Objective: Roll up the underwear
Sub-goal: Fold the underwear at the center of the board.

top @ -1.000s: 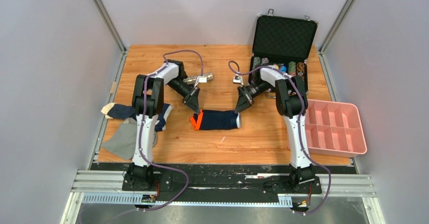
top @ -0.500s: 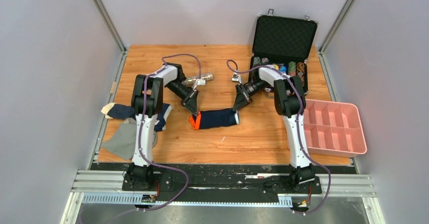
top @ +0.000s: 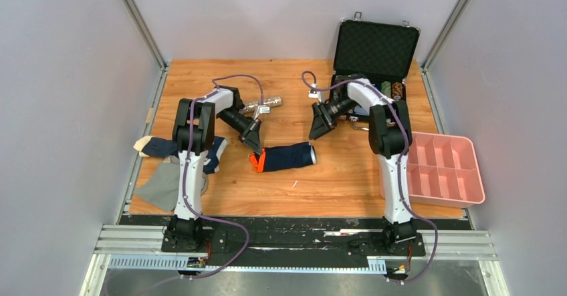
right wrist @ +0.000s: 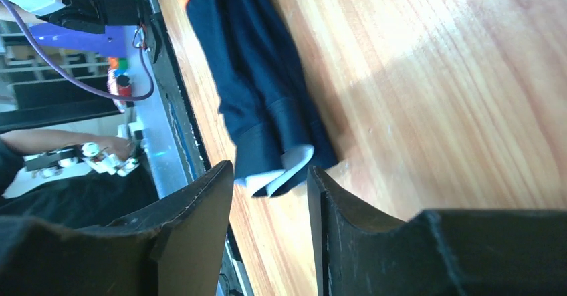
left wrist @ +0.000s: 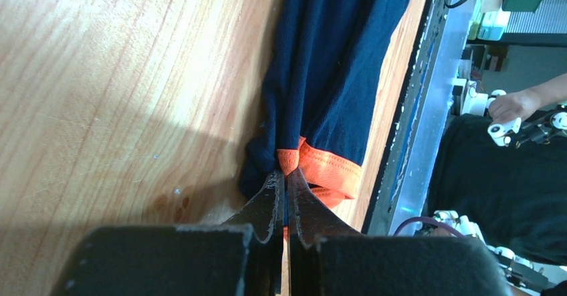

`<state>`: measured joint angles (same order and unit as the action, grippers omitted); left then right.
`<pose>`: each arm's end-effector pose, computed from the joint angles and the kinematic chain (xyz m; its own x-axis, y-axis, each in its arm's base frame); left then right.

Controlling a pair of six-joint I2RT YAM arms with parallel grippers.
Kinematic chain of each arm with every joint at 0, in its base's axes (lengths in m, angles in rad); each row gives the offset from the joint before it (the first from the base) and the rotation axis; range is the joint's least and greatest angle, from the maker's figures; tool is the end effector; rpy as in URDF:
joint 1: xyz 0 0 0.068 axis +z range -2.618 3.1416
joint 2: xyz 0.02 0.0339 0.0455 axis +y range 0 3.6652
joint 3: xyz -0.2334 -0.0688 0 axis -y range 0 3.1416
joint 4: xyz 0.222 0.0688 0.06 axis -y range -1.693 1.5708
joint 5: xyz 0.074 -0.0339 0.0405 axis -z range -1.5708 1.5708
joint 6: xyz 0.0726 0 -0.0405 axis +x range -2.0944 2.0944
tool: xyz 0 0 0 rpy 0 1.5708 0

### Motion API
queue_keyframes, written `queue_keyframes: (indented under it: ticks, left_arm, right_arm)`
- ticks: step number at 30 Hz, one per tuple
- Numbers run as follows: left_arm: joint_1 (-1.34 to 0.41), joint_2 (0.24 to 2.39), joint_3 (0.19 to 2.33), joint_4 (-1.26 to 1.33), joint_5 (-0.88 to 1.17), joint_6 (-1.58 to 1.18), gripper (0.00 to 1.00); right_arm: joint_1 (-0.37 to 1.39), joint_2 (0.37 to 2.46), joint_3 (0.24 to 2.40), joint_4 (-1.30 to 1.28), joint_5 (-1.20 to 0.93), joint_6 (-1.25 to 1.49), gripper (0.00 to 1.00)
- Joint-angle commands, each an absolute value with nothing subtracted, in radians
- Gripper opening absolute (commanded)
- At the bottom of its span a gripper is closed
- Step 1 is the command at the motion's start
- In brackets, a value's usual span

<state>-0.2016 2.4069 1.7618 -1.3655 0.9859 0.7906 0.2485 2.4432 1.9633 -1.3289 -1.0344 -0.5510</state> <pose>0.3387 -0.1310 0.0812 -0.7922 0.5625 -0.2367 0.4632 0.3017 -0.8333 0.3696 0.1582 0.1063 -0.8396 -0.4891 -0.2365 -0.4329 0.3394 0.8351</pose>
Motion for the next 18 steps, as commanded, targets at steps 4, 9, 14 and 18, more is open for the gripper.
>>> queue_keyframes:
  ticks: [4,9,14,18]
  left_arm:
    - [-0.199,2.34,1.733,-1.263,1.004,0.787,0.06]
    - [-0.195,2.226,1.683,-1.109,0.969,0.625,0.35]
    - [-0.183,2.018,1.614,-0.931,0.919,0.502,0.5]
    - [-0.182,1.932,1.553,-0.812,0.899,0.416,0.53]
  right_arm:
    - [0.19,2.126,1.811,-1.152,-0.981,-0.565,0.47]
    - [0.193,2.015,1.647,-0.988,-0.983,-0.582,0.48]
    - [0.208,1.996,1.569,-0.883,-0.998,-0.631,0.52]
    - [0.235,2.058,1.609,-0.917,-0.998,-0.633,0.52]
